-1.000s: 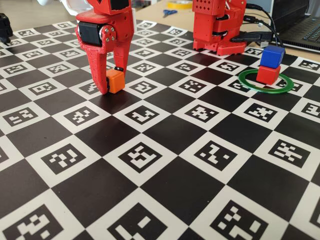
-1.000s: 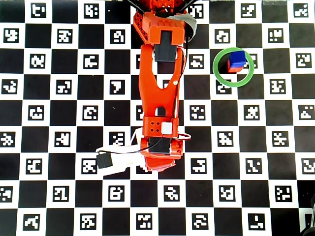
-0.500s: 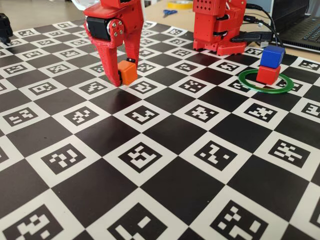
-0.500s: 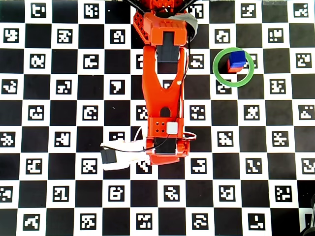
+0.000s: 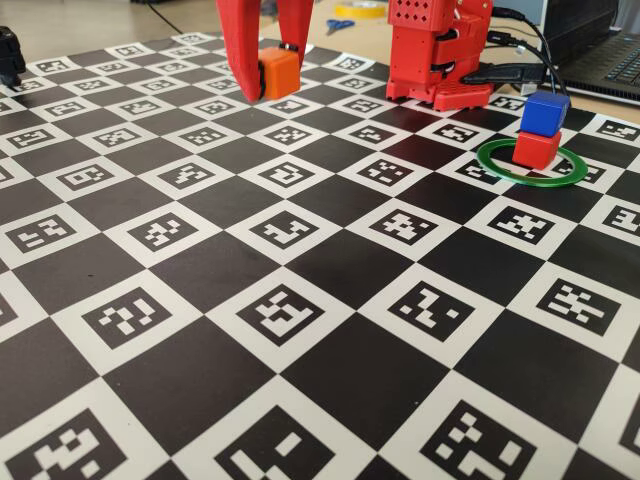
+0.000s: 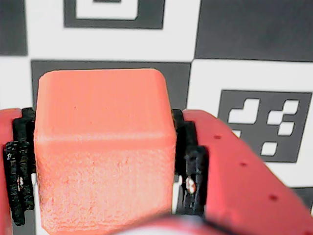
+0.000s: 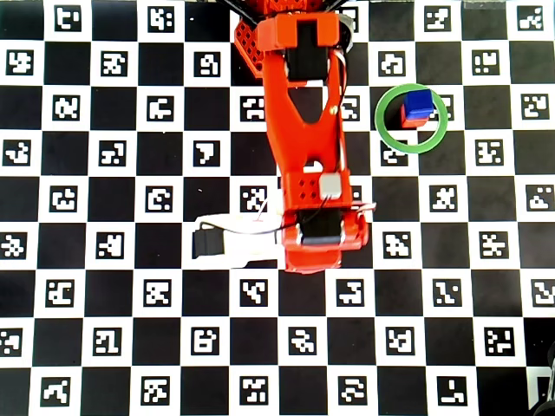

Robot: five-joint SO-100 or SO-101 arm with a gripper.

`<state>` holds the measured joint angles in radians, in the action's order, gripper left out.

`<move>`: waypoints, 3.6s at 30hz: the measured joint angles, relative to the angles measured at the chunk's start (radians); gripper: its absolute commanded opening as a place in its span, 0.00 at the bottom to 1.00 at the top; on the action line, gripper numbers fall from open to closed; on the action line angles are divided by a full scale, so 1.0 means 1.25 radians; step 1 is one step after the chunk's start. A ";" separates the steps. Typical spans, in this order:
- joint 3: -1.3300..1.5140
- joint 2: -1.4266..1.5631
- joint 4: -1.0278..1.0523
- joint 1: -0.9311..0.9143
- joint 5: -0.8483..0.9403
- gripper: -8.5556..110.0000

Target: Grab the red cube then put it in the green circle then put the blue cube on top and finally the orange cube on top

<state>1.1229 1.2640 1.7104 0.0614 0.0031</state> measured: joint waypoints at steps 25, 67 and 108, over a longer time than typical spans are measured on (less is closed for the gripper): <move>0.191 0.344 0.023 0.151 -0.205 0.09; 0.454 0.493 0.009 0.670 -0.645 0.09; 0.584 0.405 -0.156 0.828 -0.740 0.09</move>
<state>1.8530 1.7702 1.5156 1.0968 -0.9219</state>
